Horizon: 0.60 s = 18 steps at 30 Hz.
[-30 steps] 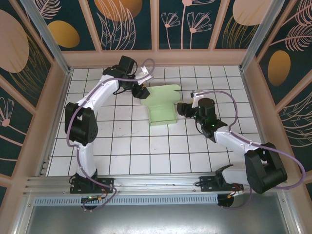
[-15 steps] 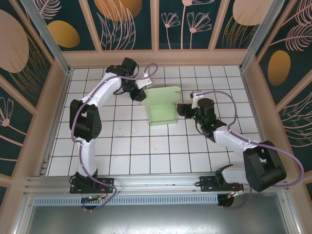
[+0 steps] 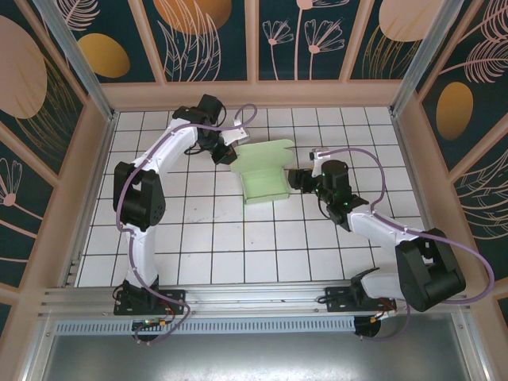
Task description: Fold the paper box
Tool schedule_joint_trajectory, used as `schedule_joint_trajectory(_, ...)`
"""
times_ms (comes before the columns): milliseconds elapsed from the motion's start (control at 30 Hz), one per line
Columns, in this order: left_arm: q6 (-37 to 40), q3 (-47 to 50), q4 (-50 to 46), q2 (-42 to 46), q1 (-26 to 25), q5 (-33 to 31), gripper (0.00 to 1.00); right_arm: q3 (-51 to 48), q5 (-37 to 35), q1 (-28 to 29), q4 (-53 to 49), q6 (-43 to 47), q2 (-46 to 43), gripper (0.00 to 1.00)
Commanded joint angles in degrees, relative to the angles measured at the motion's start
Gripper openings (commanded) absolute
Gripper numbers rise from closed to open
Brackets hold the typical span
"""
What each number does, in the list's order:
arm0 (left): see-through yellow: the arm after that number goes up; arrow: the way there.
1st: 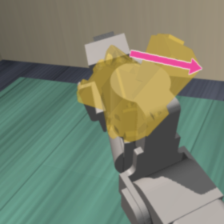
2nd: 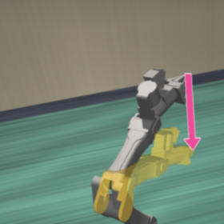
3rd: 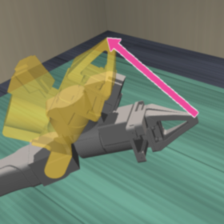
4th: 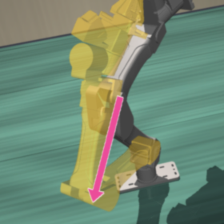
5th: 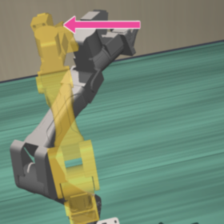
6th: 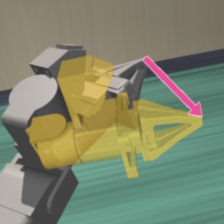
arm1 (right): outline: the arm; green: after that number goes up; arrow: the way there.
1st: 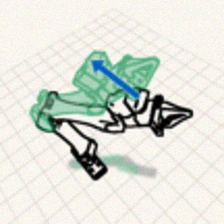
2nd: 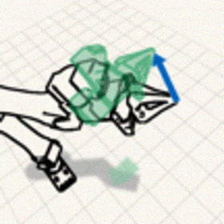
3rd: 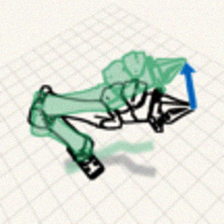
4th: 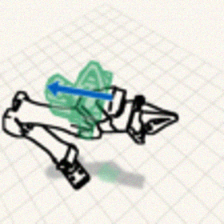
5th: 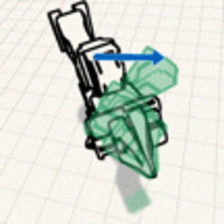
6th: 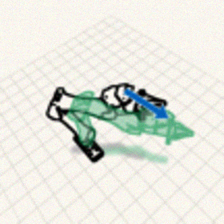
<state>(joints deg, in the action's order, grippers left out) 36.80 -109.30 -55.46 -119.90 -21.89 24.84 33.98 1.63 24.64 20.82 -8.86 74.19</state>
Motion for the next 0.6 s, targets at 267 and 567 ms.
schedule_joint_trajectory(267,3.78,2.76,-1.72,3.25,-0.35,4.42,0.00,9.13,7.20,-3.49,-7.24,11.93,-0.56,0.74)
schedule_joint_trajectory(567,7.11,7.74,-2.02,7.39,-0.52,6.83,0.00,22.07,23.18,-3.94,-26.88,39.60,2.90,0.78)
